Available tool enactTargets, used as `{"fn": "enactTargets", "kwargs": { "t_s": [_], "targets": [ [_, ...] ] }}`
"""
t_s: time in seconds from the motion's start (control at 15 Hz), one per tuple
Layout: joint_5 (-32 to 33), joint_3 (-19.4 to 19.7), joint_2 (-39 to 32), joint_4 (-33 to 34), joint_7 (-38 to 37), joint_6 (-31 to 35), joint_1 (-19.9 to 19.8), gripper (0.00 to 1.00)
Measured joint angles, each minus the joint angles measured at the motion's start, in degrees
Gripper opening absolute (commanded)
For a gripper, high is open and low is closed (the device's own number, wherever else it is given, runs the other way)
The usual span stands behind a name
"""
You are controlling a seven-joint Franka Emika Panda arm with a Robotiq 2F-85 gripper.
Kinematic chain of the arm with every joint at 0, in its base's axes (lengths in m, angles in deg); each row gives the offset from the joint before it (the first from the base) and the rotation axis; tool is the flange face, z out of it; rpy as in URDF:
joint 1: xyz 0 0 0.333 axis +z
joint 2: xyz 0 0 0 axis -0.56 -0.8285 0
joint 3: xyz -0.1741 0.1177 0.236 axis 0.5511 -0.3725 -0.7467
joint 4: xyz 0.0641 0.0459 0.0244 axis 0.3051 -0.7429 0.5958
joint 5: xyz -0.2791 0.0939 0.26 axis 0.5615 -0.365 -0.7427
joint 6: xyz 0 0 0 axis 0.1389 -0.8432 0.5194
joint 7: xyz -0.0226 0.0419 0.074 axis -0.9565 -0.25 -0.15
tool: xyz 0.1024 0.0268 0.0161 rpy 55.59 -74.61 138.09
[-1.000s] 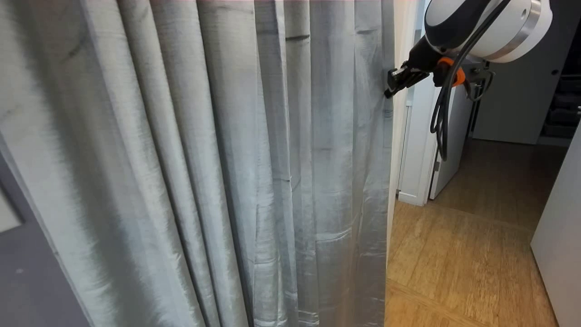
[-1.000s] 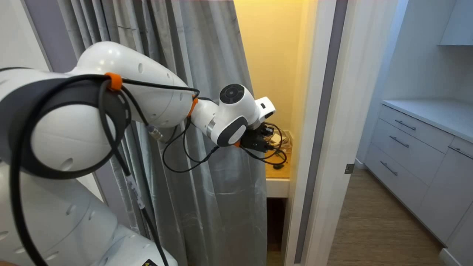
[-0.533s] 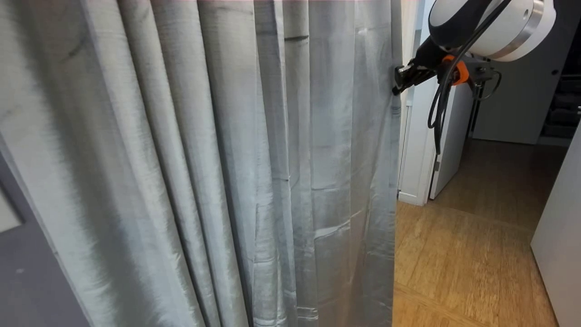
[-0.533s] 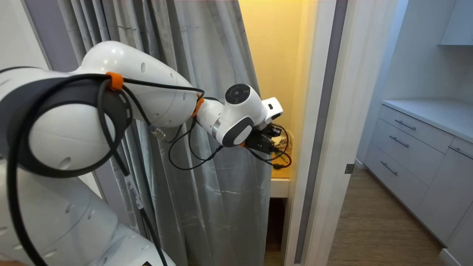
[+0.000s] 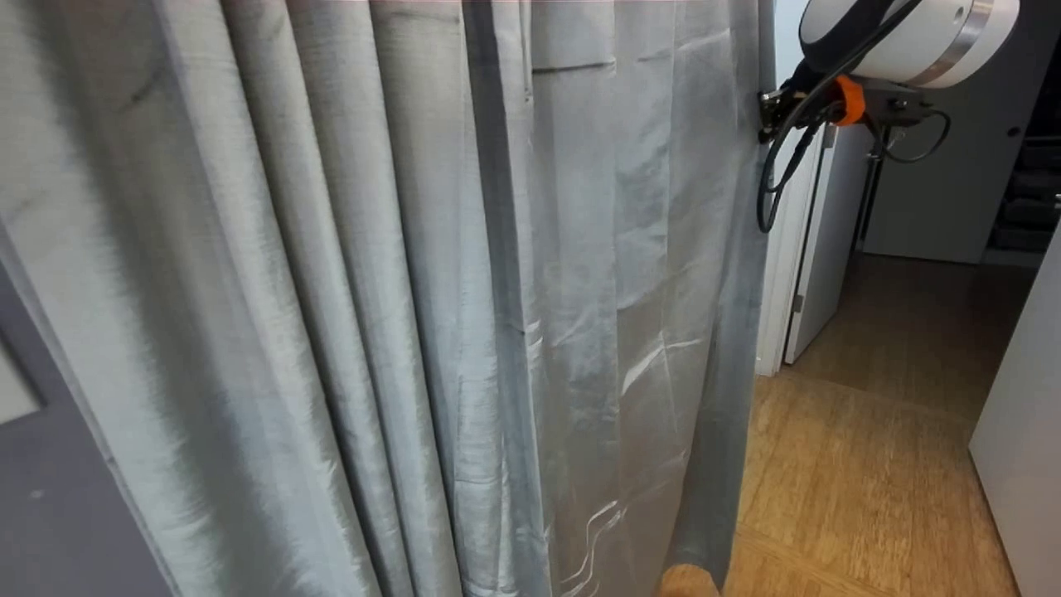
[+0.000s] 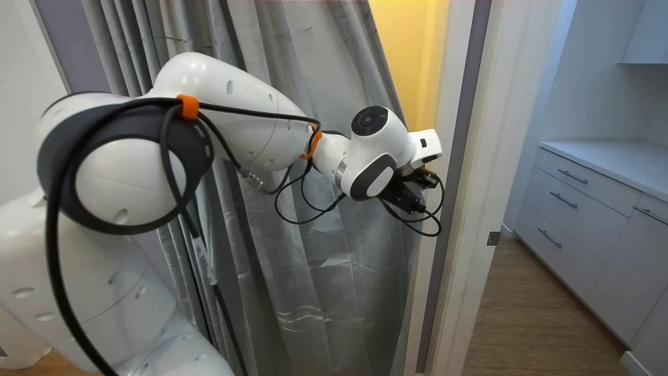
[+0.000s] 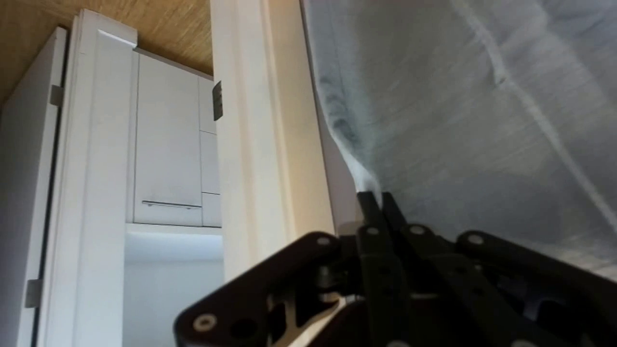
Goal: Pull the curtain to the right
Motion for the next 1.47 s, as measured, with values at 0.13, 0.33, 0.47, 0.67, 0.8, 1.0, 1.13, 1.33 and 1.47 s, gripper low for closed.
{"fn": "enactTargets", "kwargs": {
  "t_s": [0.13,0.33,0.47,0.67,0.8,1.0,1.13,1.33,1.47],
  "targets": [
    [1.86,-0.59,-1.59,2.10,-3.77,-0.03,-2.09,0.00],
    [5.60,-1.43,-3.53,4.58,-10.22,-0.11,-4.72,0.00],
    [8.07,-1.75,-4.55,5.79,-14.59,-0.15,-6.06,0.00],
    [11.10,-1.82,-5.70,7.13,-20.80,-0.30,-7.60,0.00],
    [12.76,-1.81,-6.33,7.84,-24.71,-0.63,-8.48,0.00],
    [16.73,-1.80,-7.55,9.26,-32.15,-1.44,-9.83,0.00],
    [19.31,-1.77,-8.55,10.57,-37.56,-2.05,-10.46,0.00],
    [21.16,-1.62,-9.91,12.57,-44.33,-3.78,-10.71,0.00],
    [21.20,-1.61,-10.74,13.77,-48.11,-5.24,-10.70,0.00]
  ]
}}
